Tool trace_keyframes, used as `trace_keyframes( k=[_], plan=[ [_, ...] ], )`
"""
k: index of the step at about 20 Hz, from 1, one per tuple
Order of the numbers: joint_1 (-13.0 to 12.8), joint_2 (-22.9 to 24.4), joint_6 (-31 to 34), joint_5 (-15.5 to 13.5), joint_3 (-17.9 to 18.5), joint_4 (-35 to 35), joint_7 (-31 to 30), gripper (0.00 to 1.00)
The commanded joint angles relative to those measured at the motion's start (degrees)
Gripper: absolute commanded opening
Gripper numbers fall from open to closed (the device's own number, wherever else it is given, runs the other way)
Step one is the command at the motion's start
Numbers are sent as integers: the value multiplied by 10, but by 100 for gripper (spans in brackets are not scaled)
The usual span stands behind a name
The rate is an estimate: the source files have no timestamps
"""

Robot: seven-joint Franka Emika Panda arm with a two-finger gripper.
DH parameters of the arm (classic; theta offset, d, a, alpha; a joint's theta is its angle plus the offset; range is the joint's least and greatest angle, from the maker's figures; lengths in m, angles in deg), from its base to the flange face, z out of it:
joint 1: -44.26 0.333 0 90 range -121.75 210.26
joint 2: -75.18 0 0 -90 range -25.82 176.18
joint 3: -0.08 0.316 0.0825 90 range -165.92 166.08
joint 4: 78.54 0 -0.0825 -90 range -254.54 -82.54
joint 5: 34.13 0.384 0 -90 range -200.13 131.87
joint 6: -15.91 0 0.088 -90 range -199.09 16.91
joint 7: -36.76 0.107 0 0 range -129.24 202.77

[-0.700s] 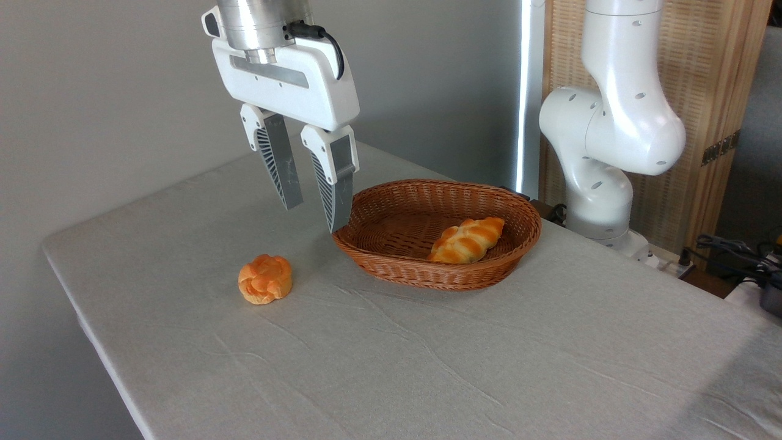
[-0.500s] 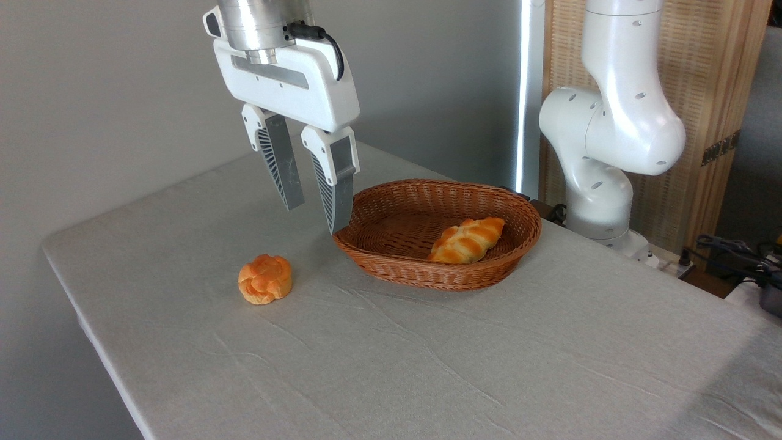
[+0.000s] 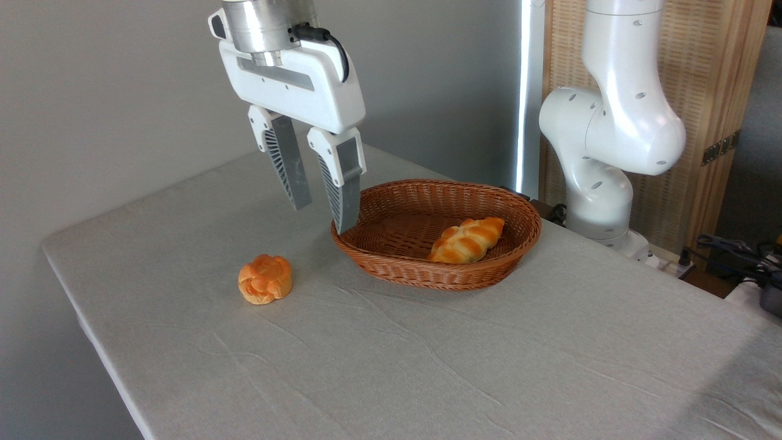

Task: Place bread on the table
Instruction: 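Move the open gripper over the basket toward the braided bread roll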

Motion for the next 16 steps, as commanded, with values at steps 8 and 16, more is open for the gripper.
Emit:
trace_keyframes(
  k=[8, 16],
  plan=[
    [-51, 221, -30, 1, 2, -318, 29, 100],
    [-63, 251, -56, 7, -2, -436, 36, 100]
  ],
)
